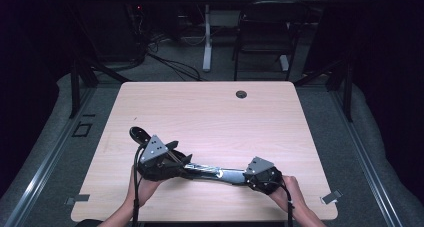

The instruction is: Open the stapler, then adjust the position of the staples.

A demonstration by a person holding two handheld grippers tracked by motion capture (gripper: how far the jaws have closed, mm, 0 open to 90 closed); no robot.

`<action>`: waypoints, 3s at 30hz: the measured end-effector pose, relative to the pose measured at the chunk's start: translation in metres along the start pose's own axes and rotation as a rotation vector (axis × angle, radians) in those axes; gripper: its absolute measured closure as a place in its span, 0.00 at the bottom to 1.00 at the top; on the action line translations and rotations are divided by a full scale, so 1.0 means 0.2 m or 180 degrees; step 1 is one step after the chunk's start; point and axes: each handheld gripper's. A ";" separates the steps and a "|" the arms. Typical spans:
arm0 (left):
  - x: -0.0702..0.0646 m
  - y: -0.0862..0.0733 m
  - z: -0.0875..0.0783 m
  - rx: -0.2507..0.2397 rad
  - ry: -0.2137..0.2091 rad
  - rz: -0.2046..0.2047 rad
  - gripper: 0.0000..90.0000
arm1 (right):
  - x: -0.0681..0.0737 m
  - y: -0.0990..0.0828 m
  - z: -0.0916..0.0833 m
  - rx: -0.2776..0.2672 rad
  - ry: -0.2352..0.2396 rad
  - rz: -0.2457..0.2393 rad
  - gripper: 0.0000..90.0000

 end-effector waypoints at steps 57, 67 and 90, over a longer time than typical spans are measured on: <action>0.11 -0.20 -0.09 0.0593 -0.0582 -0.0101 0.00 | -0.46 -0.24 0.09 0.0952 0.0331 0.1485 0.05; 0.10 -0.20 -0.10 0.0652 -0.0599 -0.0056 0.00 | -0.46 -0.23 0.10 0.0906 0.0343 0.1361 0.42; 0.09 -0.21 -0.09 0.0711 -0.0634 -0.0042 0.00 | -0.39 -0.18 0.16 0.0983 0.0457 0.1156 0.80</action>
Point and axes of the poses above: each handheld gripper's, and its own axes: z roughly forward along the jaws, y roughly out of its top, x roughly to its left, and after that the axes turned 9 degrees about -y, right-handed
